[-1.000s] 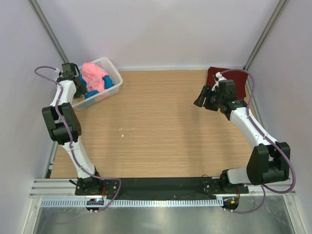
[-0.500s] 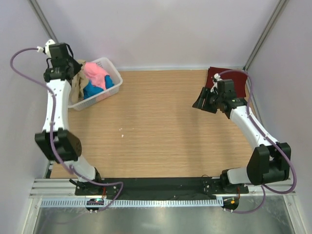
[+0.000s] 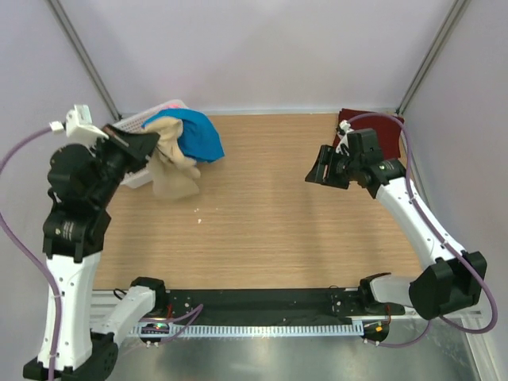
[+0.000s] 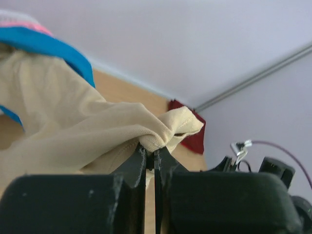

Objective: Fold and stack the t-shirts
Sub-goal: Grab the tshirt from the pile

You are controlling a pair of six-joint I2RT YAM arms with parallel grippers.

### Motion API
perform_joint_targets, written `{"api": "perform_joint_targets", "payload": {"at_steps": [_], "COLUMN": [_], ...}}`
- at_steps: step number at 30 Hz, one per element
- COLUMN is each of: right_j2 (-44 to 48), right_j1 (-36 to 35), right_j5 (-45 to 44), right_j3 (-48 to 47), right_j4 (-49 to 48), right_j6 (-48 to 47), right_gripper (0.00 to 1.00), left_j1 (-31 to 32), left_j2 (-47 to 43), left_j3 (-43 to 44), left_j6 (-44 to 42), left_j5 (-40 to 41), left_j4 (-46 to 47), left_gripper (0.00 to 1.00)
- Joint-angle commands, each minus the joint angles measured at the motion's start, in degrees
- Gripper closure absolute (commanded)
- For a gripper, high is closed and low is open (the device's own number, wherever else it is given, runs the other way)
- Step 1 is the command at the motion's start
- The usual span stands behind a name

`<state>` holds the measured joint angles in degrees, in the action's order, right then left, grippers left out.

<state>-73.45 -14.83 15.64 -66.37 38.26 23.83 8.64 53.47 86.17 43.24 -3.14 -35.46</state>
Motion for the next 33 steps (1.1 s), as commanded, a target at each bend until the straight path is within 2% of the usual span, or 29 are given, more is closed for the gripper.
{"api": "perform_joint_targets", "payload": {"at_steps": [1,3,7,10,11,13,14,16,18,20,24,25,27,33], "right_j2": [4.54,6.21,7.71,7.97,7.88,7.27,6.92,6.39,6.56,7.53,9.11,9.29,9.55,8.24], "right_j1": [-0.2,-0.29,-0.46,-0.55,-0.55,-0.46,-0.55,-0.46,-0.55,-0.55,-0.46,-0.55,-0.55,-0.46], "right_j5": [-0.52,-0.96,-1.49,-2.19,-2.45,-2.72,-2.98,-2.89,-2.9,-3.68,-4.3,-4.3,-4.21,-2.28], "right_j3": [1.06,3.96,7.48,8.45,8.45,8.36,8.1,7.92,8.1,8.89,9.68,9.94,10.64,11.0], "right_j4": [1.65,1.03,0.68,0.85,0.85,0.68,0.94,1.29,1.38,1.64,2.87,2.87,2.96,1.91], "right_j6": [1.3,1.74,2.27,1.57,1.3,1.04,0.86,0.86,0.77,0.78,0.25,0.07,-0.1,0.42], "right_gripper": [0.38,0.38,0.38,0.37,0.37,0.37,0.37,0.36,0.36,0.36,0.36,0.36,0.35,0.35], "left_j1": [1.98,3.39,11.54,23.05,29.26,34.75,38.86,40.31,42.05,44.26,45.23,45.06,43.92,35.32], "left_j2": [-4.75,-7.32,-9.88,-8.39,-7.69,-4.18,-2.43,3.2,6.89,8.74,9.55,8.76,9.1,12.97], "left_j3": [-10.82,-17.31,-22.96,-24.64,-24.47,-22.38,-21.32,-19.21,-17.44,-15.08,-7.7,-6.21,0.62,15.58], "left_j6": [4.73,6.49,9.92,10.98,10.81,8.71,7.31,4.23,3.08,-0.51,-4.12,-6.74,-9.57,-23.28], "left_j5": [-6.7,-7.84,-5.84,-0.31,3.28,7.96,8.23,4.83,-0.78,-1.44,10.49,15.91,19.56,29.23], "left_j4": [-1.45,-0.75,0.39,2.58,3.11,5.3,6.27,7.77,10.4,12.88,9.71,9.62,7.97,6.02], "left_gripper": [1.0,1.0,1.0,1.0,1.0,1.0,0.94,0.9,1.0,1.0,1.0,1.0,1.0,1.0]}}
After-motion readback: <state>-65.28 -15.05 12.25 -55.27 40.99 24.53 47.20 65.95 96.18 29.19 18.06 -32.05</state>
